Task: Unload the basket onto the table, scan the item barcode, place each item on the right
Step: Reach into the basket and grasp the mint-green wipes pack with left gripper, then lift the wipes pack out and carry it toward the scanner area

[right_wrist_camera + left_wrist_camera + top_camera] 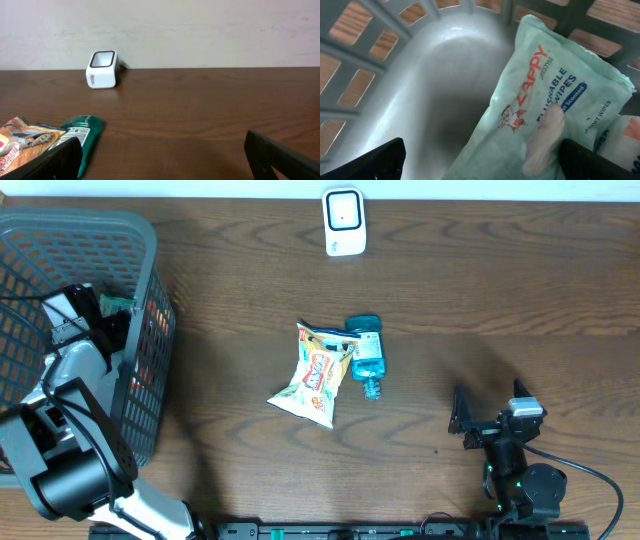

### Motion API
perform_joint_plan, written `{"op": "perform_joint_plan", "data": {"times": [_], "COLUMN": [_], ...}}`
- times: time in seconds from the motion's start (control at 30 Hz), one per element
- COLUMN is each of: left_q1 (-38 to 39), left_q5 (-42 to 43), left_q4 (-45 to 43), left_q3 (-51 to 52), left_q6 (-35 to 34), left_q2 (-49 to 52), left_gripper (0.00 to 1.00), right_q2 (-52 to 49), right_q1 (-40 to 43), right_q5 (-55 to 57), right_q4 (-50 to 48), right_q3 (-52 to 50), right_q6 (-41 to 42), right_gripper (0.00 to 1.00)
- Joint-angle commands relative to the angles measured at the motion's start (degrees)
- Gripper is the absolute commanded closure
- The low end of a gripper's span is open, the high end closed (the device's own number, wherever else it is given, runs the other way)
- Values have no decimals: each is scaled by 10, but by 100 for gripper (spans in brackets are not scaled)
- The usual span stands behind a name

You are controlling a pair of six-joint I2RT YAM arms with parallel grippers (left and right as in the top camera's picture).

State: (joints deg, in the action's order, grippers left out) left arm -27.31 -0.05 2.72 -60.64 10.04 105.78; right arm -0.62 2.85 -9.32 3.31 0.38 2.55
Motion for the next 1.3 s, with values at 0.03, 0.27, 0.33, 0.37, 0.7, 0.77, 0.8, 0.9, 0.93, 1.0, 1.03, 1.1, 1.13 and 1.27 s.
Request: {"op": "perform_joint_plan", "data": {"times": [0.03,0.27,0.33,0.37,0.7,0.77,0.8,0.9,0.93,1.0,1.03,1.1,1.13,1.27], "left_q1": [1,1,1,1,0,0,1,1,1,1,1,1,1,1], "left_q5": [10,26,24,24,24,24,24,24,24,24,24,24,24,26], "left_q4": [13,24,24,24,11,11,11,11,11,10,10,10,10,9], "left_q3": [4,4,3,3,-4,-4,-4,-4,-4,-4,-4,-4,-4,-4], "left_q6": [44,27,14,3,-54,-54,-55,-71,-81,-101,-113,-134,-142,-166], "left_q2": [51,58,54,49,-70,-105,-124,-182,-202,-241,-259,-293,-309,-360], "left_gripper": [33,92,93,93,93,92,92,93,92,93,93,93,92,93], "right_q2": [2,2,2,2,2,2,2,2,2,2,2,2,2,2], "right_q1": [-3,-3,-3,-3,-3,-3,-3,-3,-3,-3,-3,-3,-3,-3], "right_q5": [2,2,2,2,2,2,2,2,2,2,2,2,2,2], "right_q4": [2,2,2,2,2,2,2,2,2,2,2,2,2,2], "right_q3": [-1,-1,-1,-1,-1,-1,-1,-1,-1,-1,-1,-1,-1,-1], "right_q6": [-5,-5,-5,-5,-5,-5,-5,-5,-5,-5,-5,-5,-5,-5], "right_gripper": [1,1,1,1,1,1,1,1,1,1,1,1,1,1]}}
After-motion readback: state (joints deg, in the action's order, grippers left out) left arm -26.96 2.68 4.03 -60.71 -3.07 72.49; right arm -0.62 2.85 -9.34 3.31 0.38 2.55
